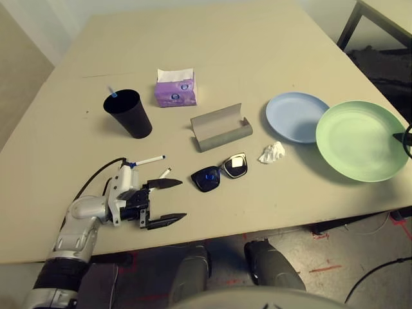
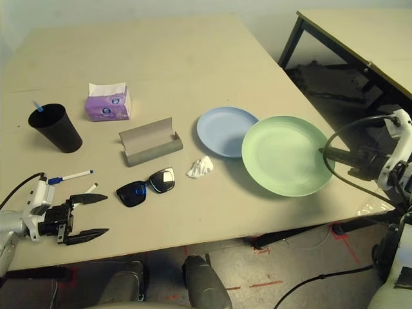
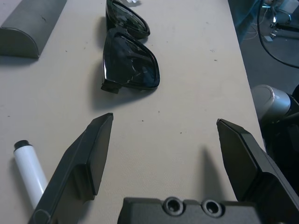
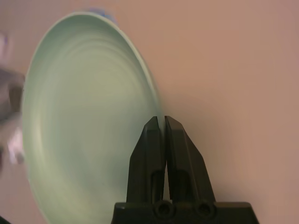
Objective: Organize and tidy the items on the table.
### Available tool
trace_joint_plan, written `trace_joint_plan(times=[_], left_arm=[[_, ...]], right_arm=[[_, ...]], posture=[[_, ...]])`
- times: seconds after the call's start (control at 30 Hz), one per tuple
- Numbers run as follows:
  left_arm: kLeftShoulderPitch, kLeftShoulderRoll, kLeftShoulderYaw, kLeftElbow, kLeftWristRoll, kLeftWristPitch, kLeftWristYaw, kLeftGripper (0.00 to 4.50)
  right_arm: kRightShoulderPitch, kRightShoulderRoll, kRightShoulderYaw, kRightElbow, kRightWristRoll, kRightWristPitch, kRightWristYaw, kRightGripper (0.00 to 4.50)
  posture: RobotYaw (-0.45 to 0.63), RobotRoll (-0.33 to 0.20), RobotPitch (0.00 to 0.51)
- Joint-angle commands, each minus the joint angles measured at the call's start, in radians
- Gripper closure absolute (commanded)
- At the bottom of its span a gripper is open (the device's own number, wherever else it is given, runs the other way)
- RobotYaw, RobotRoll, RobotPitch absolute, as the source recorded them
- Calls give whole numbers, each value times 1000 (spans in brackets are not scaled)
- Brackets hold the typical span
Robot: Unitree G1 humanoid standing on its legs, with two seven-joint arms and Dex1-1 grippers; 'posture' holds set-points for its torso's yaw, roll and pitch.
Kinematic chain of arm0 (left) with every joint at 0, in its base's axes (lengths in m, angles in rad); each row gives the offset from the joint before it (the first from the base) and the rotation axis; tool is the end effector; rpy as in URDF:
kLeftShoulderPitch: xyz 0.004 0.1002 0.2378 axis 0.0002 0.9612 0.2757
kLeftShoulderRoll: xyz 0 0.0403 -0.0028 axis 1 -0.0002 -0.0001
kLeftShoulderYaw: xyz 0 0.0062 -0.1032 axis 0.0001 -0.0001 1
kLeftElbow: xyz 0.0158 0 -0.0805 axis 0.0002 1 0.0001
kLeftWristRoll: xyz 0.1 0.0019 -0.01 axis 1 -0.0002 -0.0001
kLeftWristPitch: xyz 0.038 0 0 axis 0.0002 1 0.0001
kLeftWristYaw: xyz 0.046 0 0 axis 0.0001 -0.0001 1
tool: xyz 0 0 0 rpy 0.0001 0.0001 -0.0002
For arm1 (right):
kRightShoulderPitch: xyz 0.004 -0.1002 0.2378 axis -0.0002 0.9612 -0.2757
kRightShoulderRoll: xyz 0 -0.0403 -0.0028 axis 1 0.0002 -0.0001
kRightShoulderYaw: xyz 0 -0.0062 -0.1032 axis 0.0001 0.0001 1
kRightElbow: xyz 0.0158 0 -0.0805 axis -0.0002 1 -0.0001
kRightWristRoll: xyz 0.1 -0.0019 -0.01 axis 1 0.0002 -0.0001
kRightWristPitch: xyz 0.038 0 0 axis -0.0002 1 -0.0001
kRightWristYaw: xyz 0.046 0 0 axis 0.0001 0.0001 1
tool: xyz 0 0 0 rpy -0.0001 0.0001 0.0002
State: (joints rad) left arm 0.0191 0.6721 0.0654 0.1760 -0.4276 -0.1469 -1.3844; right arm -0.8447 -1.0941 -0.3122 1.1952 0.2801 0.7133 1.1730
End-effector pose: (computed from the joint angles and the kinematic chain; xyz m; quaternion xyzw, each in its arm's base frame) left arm 0.1951 0.2968 0.0743 0.0991 0.0752 -0.5810 0.8044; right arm 0.2196 -0.4333 0.1939 0.2220 0.2100 0.1212 0.9444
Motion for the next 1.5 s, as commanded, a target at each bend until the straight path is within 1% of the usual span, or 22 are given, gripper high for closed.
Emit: trace_joint_plan(times=[0.03,0.1,0.23,0.4,0.57,0.9,1.0,1.1,1.2,1.3,1.5], left_arm=[[26,9,1,-2,0,23,8,0],[32,13,6,-5,-2,25,8,0],[44,28,24,-13,-10,30,16,0],[68,36,52,-14,-16,25,26,0],[90,28,56,-25,-14,20,35,0],[87,29,66,-30,-24,23,47,0],[95,31,100,-42,-53,36,61,0],[98,29,164,-71,-112,65,86,0],[94,26,200,-111,-164,105,95,0],[88,24,213,-159,-199,142,101,0],[30,-13,216,-230,-220,158,163,0]], right_arm=[[-39,-15,-28,41,24,121,-12,4484],[-54,-13,-12,52,7,137,-1,4484],[-70,9,21,67,-31,101,3,4484],[-92,23,25,87,-52,64,-13,4484],[-120,38,32,90,-70,55,-7,4484],[-158,62,31,104,-86,20,-50,4484],[-163,65,23,108,-85,19,-62,4484],[-168,68,18,111,-84,19,-76,4484],[-173,72,17,114,-84,19,-85,4484],[-182,79,19,115,-85,22,-93,4484],[-205,90,25,120,-91,43,-100,4484]], posture=[[-83,0,191],[-71,0,187],[-49,0,180],[-33,0,168],[-29,0,160],[-27,0,157],[-19,0,159],[-13,0,161],[-9,0,161],[-8,0,162],[-2,0,163]])
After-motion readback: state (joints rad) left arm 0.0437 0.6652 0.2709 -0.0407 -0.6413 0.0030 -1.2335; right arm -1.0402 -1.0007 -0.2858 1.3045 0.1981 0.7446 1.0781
